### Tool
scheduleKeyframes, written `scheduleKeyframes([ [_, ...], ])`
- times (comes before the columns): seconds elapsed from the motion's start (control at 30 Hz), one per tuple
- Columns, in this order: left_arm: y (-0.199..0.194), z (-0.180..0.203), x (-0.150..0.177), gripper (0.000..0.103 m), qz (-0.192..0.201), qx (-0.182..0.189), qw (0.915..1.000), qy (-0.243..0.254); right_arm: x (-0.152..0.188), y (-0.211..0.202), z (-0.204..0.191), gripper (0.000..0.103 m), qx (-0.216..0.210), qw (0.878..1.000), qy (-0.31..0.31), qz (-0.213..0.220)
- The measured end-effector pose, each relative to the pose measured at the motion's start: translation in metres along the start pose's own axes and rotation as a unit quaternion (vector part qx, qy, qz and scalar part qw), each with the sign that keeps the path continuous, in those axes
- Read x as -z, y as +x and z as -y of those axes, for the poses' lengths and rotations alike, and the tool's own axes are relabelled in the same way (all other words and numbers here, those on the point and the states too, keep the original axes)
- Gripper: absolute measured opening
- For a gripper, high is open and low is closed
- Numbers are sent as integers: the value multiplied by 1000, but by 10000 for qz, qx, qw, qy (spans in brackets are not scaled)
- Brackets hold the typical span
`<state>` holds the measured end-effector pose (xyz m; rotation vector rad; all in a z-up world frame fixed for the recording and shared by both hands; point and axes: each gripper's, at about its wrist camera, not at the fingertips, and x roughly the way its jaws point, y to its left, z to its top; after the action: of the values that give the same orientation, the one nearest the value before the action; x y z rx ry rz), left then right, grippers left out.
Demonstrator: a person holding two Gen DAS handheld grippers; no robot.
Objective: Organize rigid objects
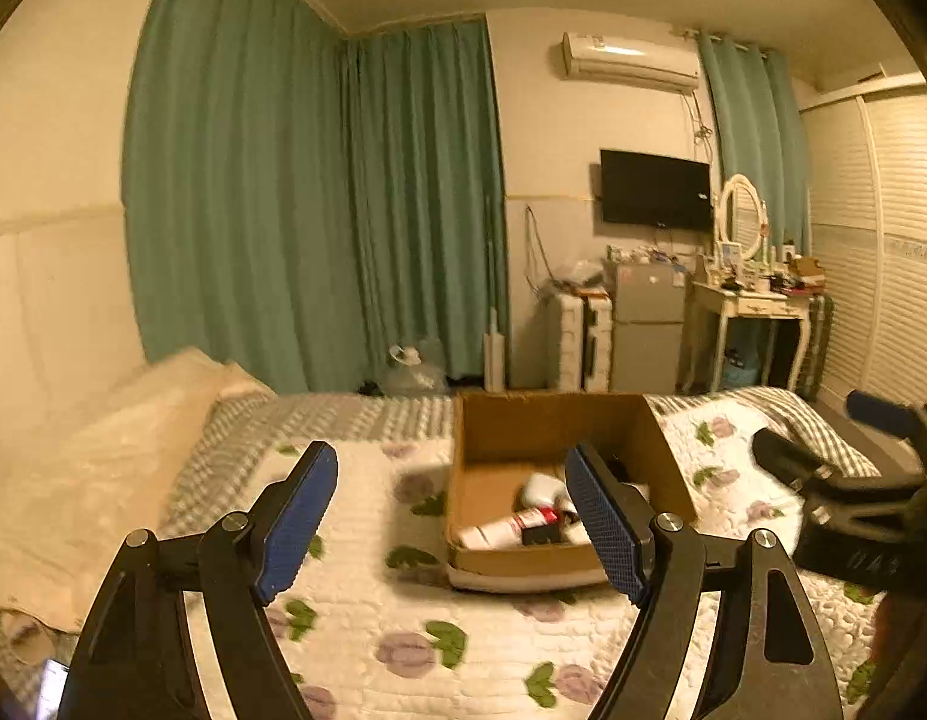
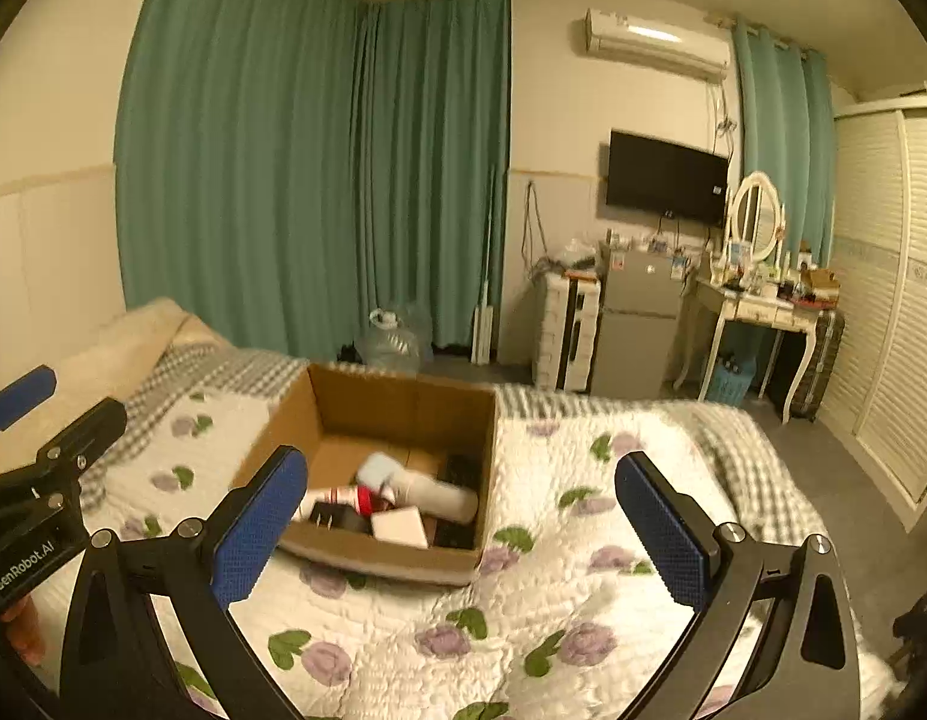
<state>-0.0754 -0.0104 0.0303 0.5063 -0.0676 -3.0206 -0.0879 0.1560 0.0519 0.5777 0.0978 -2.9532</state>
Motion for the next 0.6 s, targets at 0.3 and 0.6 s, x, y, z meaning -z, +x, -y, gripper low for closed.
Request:
scheduleKeyframes([
  [0.3, 8, 1, 16, 81, -244, 33, 9997, -24, 21, 25, 0, 103, 42, 9997, -54, -242],
  [0.6, 4, -5, 20, 81, -288, 83, 9995, -72, 22, 23, 1, 103, 133, 9996, -68, -220],
])
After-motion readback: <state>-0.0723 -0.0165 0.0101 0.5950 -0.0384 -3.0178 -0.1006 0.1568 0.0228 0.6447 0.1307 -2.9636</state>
